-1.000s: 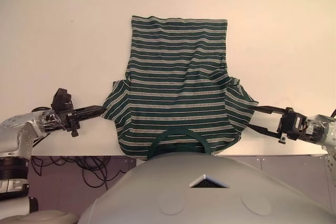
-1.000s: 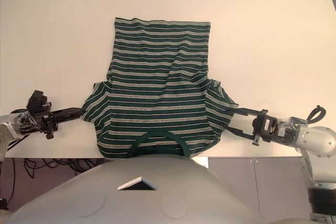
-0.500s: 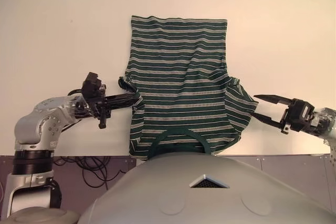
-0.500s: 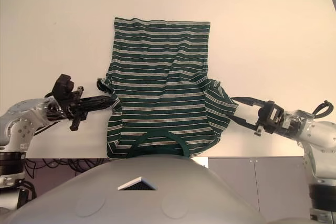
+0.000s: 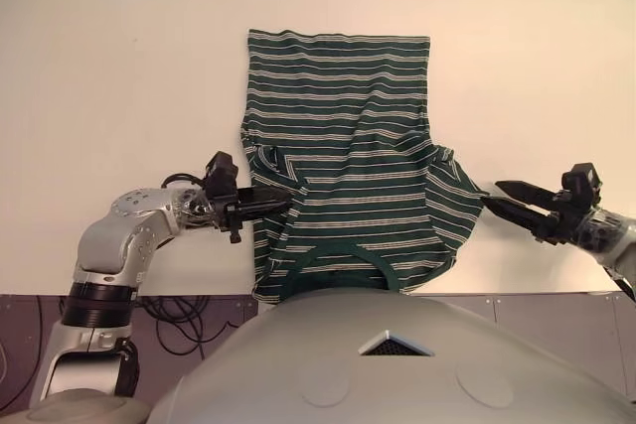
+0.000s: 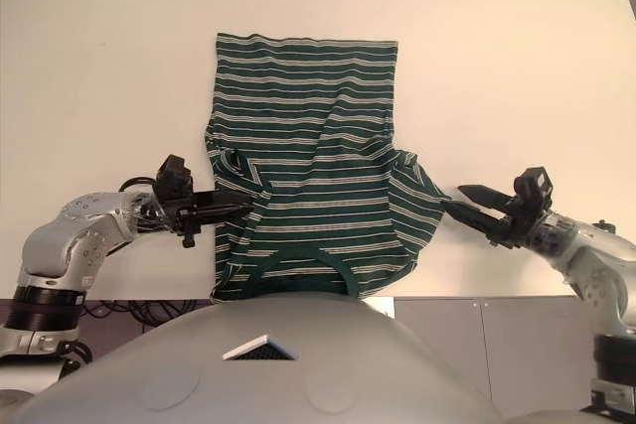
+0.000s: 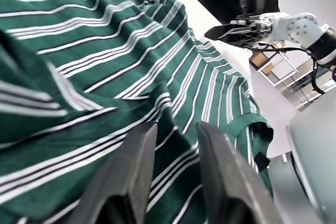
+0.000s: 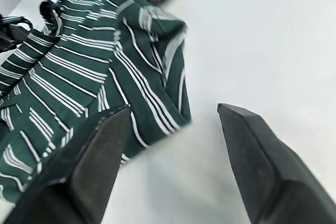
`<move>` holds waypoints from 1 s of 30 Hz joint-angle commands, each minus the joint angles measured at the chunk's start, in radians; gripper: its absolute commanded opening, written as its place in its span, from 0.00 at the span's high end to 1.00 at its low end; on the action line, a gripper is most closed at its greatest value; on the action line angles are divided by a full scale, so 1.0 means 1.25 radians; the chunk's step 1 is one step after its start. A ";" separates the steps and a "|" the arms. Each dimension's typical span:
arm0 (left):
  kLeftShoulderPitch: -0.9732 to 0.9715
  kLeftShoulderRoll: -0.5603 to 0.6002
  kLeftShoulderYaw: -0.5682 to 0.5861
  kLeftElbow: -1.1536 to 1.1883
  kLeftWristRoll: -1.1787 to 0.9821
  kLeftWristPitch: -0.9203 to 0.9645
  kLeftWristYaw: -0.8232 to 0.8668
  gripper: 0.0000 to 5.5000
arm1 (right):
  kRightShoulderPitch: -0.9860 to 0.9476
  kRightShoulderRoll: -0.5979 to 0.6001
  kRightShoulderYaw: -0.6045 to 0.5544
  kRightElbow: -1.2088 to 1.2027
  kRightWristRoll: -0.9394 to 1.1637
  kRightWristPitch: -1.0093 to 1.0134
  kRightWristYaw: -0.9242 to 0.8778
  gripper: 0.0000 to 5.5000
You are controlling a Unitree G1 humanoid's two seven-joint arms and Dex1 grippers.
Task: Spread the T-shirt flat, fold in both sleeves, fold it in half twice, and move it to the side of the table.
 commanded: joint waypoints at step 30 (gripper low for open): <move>0.186 0.117 0.135 0.174 0.447 -1.160 -0.094 0.65 | 0.063 0.052 -0.044 -0.259 0.139 0.141 0.013 1.00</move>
